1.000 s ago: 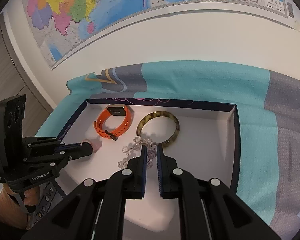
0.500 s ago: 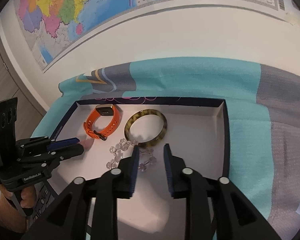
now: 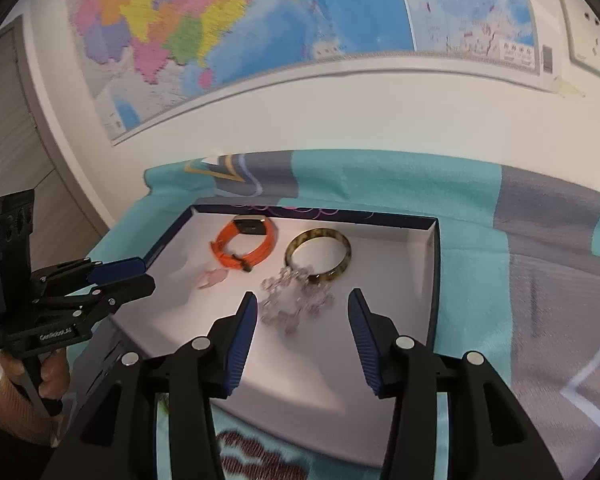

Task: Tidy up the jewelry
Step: 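Withdraw both open tools from the box toward the remaining jewelry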

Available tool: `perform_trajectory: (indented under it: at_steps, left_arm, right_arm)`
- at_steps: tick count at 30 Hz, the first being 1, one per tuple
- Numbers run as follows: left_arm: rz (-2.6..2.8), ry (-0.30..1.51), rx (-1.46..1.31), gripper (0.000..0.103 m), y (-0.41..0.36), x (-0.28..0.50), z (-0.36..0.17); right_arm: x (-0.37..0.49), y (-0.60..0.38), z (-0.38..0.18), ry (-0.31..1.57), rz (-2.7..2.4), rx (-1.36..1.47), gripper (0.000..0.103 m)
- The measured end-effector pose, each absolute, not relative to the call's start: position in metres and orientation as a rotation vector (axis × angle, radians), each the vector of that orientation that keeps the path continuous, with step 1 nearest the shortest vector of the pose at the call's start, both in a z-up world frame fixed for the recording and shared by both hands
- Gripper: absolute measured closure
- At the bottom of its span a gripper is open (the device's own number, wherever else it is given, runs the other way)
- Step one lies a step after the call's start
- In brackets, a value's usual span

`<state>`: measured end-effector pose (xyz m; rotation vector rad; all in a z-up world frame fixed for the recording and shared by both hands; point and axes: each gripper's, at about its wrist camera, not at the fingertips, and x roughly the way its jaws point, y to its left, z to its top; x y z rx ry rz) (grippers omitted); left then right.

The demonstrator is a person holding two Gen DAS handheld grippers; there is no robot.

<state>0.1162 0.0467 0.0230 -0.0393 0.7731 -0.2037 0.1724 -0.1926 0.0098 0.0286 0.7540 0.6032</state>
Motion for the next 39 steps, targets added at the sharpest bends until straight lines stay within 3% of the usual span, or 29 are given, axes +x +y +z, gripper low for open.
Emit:
perform_trajectory:
  at_steps: [13, 26, 39]
  left_arm:
    - [-0.224, 0.745, 0.002, 0.049, 0.039, 0.058, 0.019]
    - [-0.221, 0.808, -0.031, 0.046, 0.044, 0.034, -0.007]
    - [-0.257, 0.834, -0.015, 0.043, 0.032, 0.021, -0.017]
  right_arm:
    - [0.108, -0.218, 0.003, 0.764, 0.619, 0.004, 0.057]
    - [0.088, -0.232, -0.037, 0.859, 0.584, 0.064, 0.057]
    - [0.080, -0.230, -0.039, 0.863, 0.590, 0.071, 0.057]
